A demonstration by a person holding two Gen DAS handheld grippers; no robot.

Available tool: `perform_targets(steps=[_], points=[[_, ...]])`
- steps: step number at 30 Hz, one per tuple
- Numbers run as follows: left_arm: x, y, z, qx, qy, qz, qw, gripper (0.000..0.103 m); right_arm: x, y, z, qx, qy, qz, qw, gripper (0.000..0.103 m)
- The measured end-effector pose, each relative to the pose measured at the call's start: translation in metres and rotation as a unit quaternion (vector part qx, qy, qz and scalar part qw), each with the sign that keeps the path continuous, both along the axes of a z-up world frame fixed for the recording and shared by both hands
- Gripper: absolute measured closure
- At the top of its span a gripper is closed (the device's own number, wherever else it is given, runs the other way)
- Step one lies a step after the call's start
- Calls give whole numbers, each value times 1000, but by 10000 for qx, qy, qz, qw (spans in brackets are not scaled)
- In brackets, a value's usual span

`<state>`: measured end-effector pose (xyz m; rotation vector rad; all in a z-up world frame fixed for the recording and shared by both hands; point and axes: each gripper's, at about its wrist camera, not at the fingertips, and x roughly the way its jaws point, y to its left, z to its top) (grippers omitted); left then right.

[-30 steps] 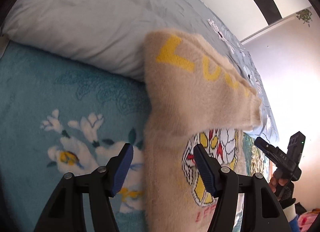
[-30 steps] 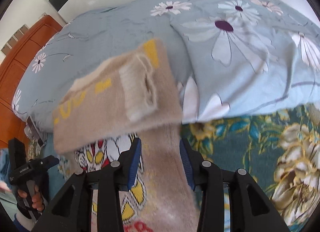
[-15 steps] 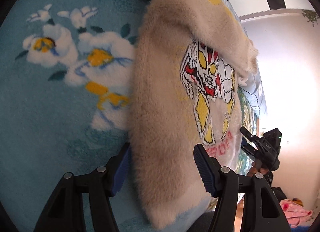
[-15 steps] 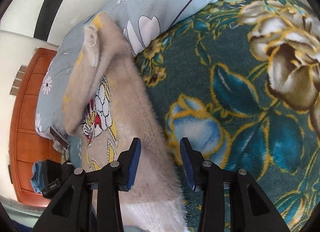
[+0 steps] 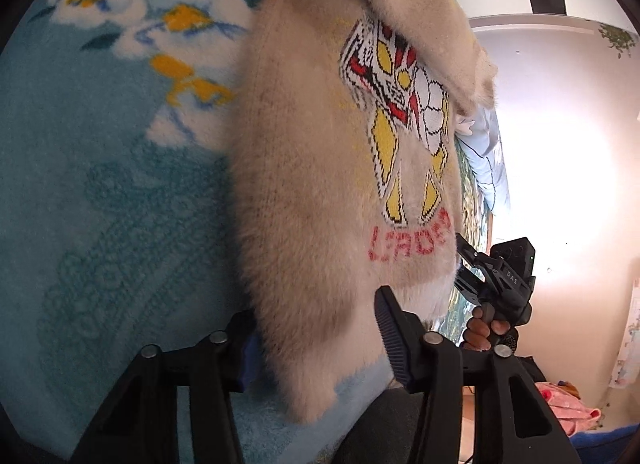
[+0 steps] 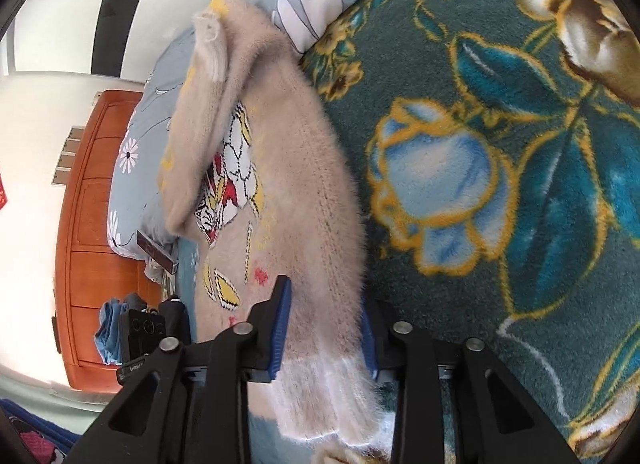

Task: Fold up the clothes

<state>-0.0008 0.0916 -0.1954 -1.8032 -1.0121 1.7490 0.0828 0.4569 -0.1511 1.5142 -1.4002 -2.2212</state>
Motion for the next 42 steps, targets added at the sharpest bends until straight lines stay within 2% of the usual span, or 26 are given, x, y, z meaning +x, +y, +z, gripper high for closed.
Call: perform_targets(steps=[1,3,7,13,16,21,25,28,31,34,37,42], points=[[1,1,-3,59,-93,34,9999,76,2,0,0,40,-79,21,10000,83],[3,4,0,-41,-89,61,9999,91,8,-2,4,192,-213,77,9996,90],[-1,24,17,-459,188,-124,9987,93,17,-9,18,435,-336,155,9984,92],[-3,25,44,-689,310,-233,9969,94,30,-35,35,407,-360,440,9976,93],[9,16,59,-460,350,-157,9982,94,46,-50,47,330,-286,512,9977,93],[4,-2,92,80,612,156,9980,94,60,-58,87,79,371,398,9985,93],[-42,-14,115,435,935,574,9930,93,38,-35,113,-192,923,5,9955,93],[-90,-18,124,757,1104,998,9860,92,4,-21,127,-357,1262,-186,9912,93],[-137,-19,120,845,1167,1260,9815,92,-35,-12,134,-429,1368,-247,9894,93],[-179,-20,106,847,1088,1467,9795,92,-67,0,128,-466,1268,-377,9901,93],[-204,-31,84,712,934,1662,9791,92,-93,11,110,-599,1026,-705,9904,93],[-235,-37,50,471,720,1706,9816,91,-122,25,82,-661,722,-964,9905,92]])
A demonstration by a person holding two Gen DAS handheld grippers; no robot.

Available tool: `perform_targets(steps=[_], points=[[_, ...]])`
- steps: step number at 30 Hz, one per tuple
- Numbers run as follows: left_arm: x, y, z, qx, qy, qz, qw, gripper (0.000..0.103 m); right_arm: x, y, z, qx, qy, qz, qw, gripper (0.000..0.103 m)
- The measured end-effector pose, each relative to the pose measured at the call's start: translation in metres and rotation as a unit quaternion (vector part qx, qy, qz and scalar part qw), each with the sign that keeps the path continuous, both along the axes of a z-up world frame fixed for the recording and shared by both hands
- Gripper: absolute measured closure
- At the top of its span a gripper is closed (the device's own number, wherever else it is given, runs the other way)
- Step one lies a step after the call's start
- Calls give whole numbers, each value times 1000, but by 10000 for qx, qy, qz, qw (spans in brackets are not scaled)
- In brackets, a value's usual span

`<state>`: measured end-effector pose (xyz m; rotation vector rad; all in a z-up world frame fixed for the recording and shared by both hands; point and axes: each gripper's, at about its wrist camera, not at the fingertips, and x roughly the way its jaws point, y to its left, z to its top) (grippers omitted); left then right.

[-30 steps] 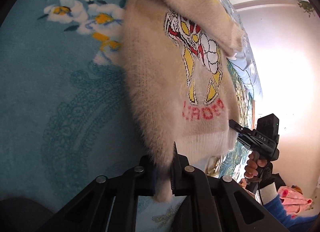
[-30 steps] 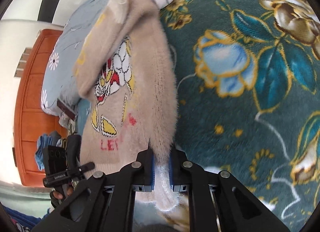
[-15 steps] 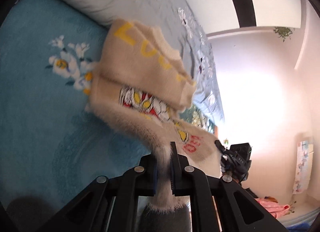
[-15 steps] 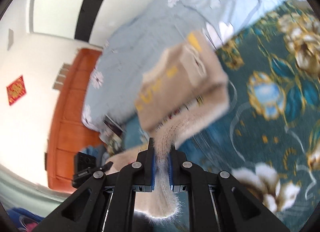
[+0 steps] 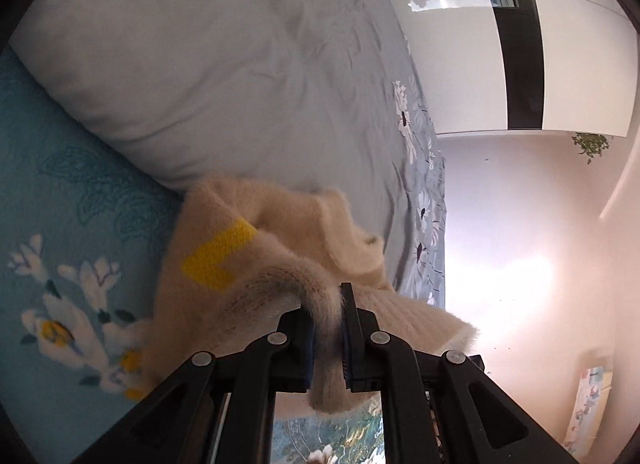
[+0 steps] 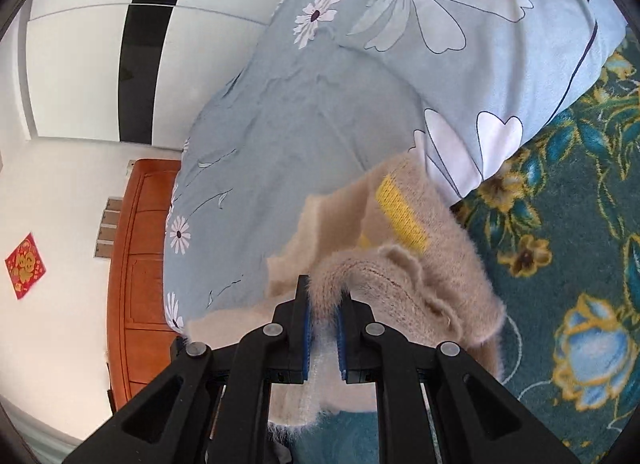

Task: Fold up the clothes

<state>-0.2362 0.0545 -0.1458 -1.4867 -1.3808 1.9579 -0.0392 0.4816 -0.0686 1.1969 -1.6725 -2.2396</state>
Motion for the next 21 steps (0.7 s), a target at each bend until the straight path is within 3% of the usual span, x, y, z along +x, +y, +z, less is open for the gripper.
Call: perform_targets(steps=[4,8,14,16,21], points=[[-16,2,-19,-37,-110,-2,9999,88,-16,5,-15,56,-209,-73,9997,90],[-26,0,-33,300,-173,75,9994,83,-24,6,-21,108,-284,-110,9995,89],[-26,-3,-33,806,103,343,9961,56,-27,5,-17,233,-254,-113,9993,84],[-25,-5,-30,800,206,416,9957,49,-28,4,-15,270,-214,-96,9994,79],[-21,-12,-19,506,401,456,9969,47,-27,4,-8,206,-45,-119,9997,67]])
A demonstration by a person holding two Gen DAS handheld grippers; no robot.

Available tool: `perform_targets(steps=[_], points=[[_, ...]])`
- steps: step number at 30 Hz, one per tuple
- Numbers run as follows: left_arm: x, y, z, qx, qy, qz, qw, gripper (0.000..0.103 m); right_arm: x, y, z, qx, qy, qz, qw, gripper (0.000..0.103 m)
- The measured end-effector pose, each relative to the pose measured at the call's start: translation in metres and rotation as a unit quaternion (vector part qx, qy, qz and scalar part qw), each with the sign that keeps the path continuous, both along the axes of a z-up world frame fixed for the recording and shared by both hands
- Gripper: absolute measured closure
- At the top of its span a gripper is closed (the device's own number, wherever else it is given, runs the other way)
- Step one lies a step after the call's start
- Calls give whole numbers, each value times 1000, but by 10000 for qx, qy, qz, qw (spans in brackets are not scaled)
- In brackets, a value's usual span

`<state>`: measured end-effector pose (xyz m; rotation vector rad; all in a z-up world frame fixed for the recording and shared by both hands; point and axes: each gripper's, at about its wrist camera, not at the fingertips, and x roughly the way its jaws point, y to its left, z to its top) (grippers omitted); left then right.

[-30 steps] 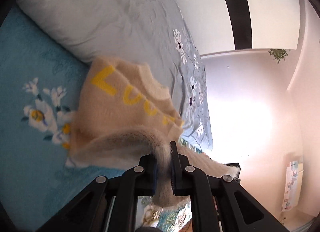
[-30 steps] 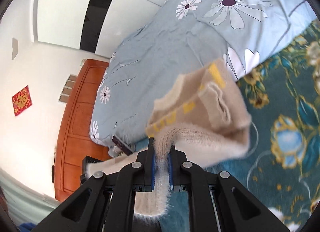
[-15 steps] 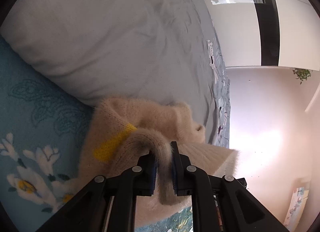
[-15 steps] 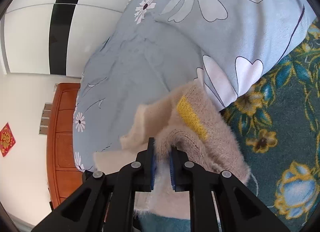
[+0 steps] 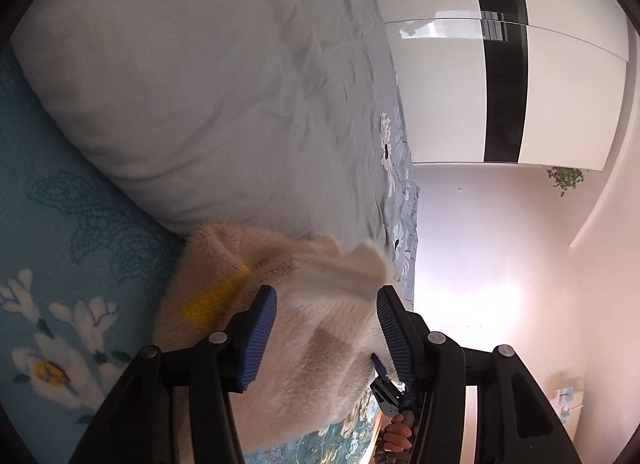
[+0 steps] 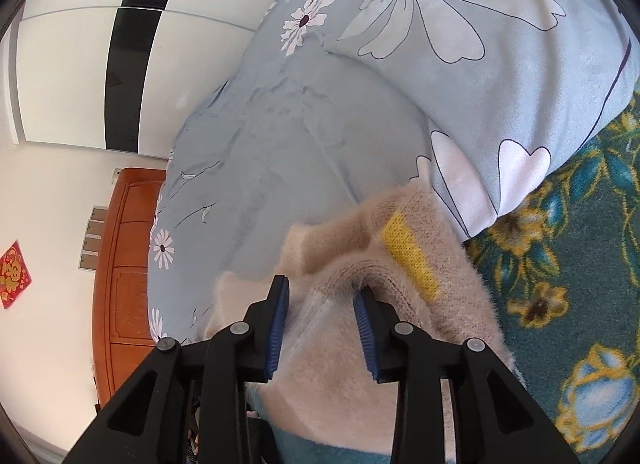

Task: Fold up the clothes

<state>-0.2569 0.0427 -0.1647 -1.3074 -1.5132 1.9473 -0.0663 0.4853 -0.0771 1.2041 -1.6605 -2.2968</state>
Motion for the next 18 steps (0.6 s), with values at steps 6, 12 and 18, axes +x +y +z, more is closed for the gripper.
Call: perform_targets(steps=[6,12,18], points=[[9,0,26,-1106,284,-312,9930,42,7,15,15,-228,336,-291,9988,53],[20,16,33,-2281,416,-967,9679,32,31,31,30,778,324,-337,9959,28],[46,7,15,-2356,417,-1288,9624,26,50,21,-10,984,122,115,9950,19]])
